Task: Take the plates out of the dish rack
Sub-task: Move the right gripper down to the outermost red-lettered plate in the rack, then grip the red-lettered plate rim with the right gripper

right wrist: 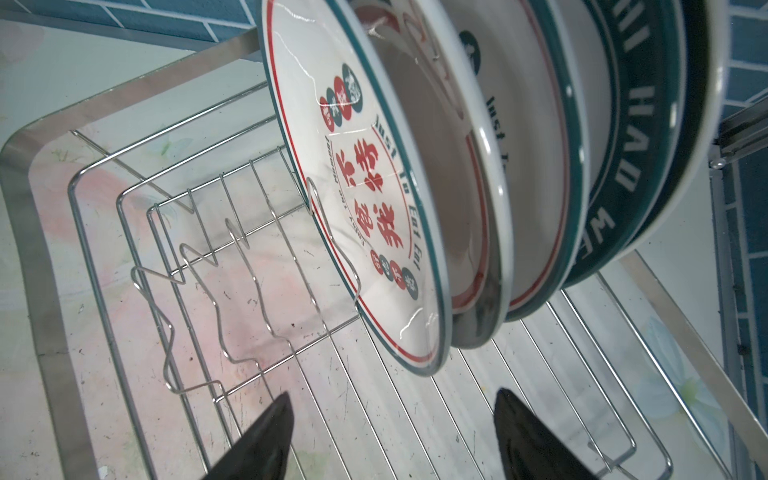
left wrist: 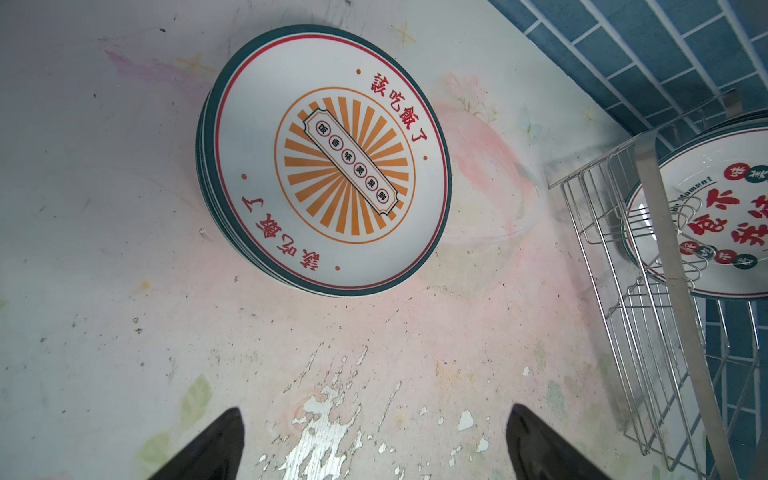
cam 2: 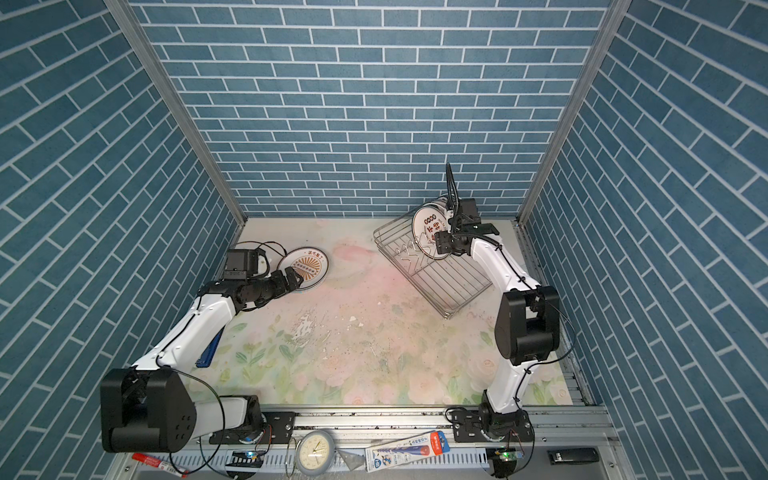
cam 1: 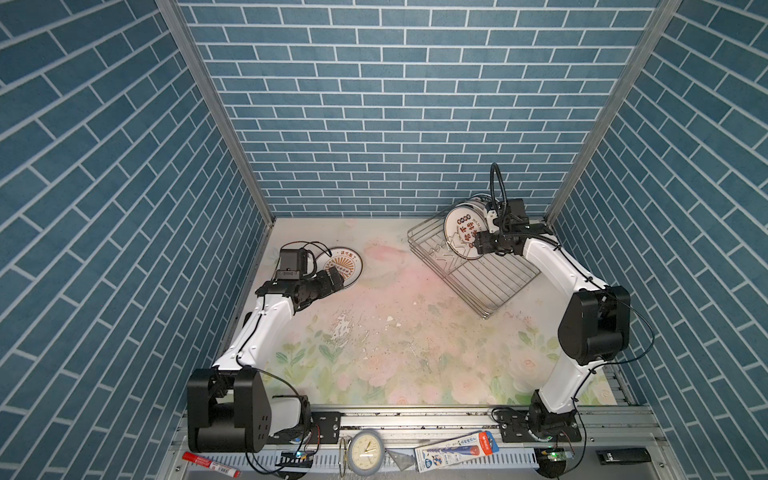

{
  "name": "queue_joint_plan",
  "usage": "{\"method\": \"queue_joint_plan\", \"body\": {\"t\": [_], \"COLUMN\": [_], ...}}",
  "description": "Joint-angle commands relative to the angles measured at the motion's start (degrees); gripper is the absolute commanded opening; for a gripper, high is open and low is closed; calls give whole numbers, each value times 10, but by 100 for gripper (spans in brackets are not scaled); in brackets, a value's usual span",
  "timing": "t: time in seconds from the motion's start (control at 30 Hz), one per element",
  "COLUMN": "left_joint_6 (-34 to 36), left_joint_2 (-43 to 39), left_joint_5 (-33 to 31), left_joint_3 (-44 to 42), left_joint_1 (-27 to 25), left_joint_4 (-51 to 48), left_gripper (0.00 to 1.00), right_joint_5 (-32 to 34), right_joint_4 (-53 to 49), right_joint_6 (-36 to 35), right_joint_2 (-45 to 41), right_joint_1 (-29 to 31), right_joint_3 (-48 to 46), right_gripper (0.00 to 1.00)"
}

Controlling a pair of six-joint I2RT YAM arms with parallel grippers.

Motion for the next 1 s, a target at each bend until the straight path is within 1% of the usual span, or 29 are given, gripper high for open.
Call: {"method": "queue_joint_plan", "body": {"t": [0.0,0.13,0.27,0.47,0.73,0.8,0.9,0.93,0.97], "left_joint_6": [-4,-7,-7,-11,-24,-23,-22,-21,-20], "left_joint_2": [-8,-5,-8,-19,-12,-6,0,-1,-1], "left_joint_5": [-10,-11,-5,-9,-2,5,10,10,11], "left_joint_3": [-9,-8,-10,-14,-17,-16,-14,-15,-15], "left_joint_1": [-2,-2,-2,-2,-2,-2,-2,-2,-2], "left_joint_4": [7,6,9,10,24,27,27,29,30], "left_gripper": [99,99,99,99,99,99,99,99,99], "right_joint_5": [-16,-11,2,-2,-12,-13,-17,-21,-22], "right_joint_4": [17,18,23,29,63,85,110,120,127], "right_joint_6": [-5,-5,-5,-6,-35,-40,-48,-52,-56], "right_joint_2": [8,23,37,62,88,88,88,88,88], "right_joint_1": [-2,-3,-4,-10,-10,-10,-10,-11,-10], "right_joint_3": [24,35,44,68,72,62,47,43,40], "right_gripper": [73,66,64,62,59,53,51,47,45]}}
